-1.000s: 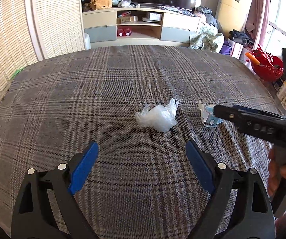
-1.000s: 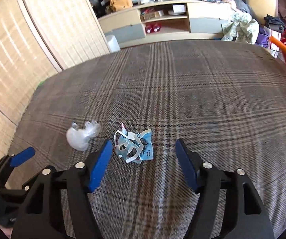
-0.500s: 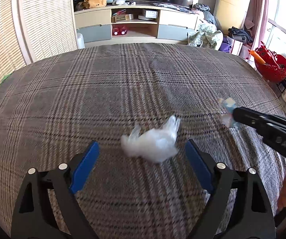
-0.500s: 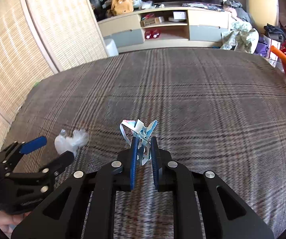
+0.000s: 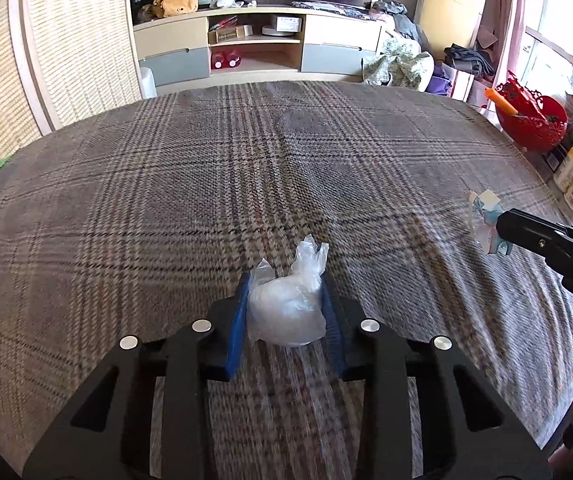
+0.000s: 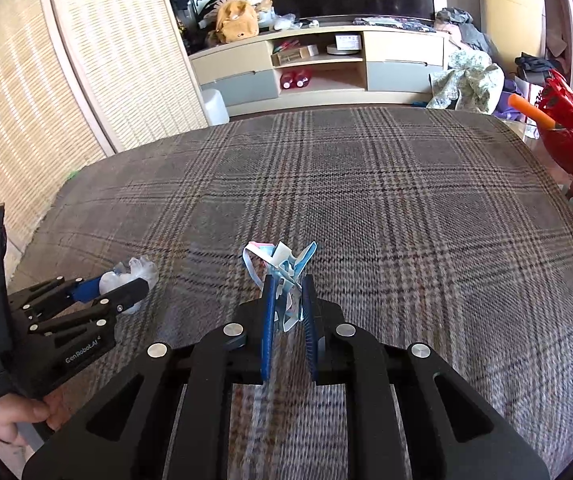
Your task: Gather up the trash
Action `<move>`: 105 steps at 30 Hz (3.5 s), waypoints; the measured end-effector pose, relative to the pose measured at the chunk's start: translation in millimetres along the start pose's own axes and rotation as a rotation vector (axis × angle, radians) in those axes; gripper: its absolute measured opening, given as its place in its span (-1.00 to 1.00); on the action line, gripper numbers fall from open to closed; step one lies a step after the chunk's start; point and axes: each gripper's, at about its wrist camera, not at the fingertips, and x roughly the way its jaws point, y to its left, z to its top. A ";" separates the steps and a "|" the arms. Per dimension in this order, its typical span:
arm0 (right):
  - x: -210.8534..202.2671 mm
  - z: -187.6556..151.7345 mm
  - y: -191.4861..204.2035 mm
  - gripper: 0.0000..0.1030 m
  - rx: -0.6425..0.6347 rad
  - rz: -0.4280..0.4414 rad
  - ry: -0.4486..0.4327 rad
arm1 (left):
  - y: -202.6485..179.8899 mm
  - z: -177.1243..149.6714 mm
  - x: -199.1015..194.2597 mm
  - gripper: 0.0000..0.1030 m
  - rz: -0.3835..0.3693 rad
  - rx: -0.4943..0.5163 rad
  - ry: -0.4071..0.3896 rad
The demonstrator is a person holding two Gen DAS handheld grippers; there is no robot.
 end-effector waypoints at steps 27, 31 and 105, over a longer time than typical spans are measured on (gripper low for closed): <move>-146.1 -166.6 23.4 -0.71 -0.020 0.032 0.052 | -75.2 -178.2 -187.3 -0.39 -0.099 -0.007 -0.068; -142.4 -202.1 23.0 -0.71 -0.007 0.036 0.095 | -85.4 -219.6 -172.3 -0.39 -0.110 -0.010 -0.005; -306.3 -192.5 29.2 0.94 -0.014 -0.186 -0.429 | -70.4 -208.1 -319.4 0.84 0.105 -0.040 -0.373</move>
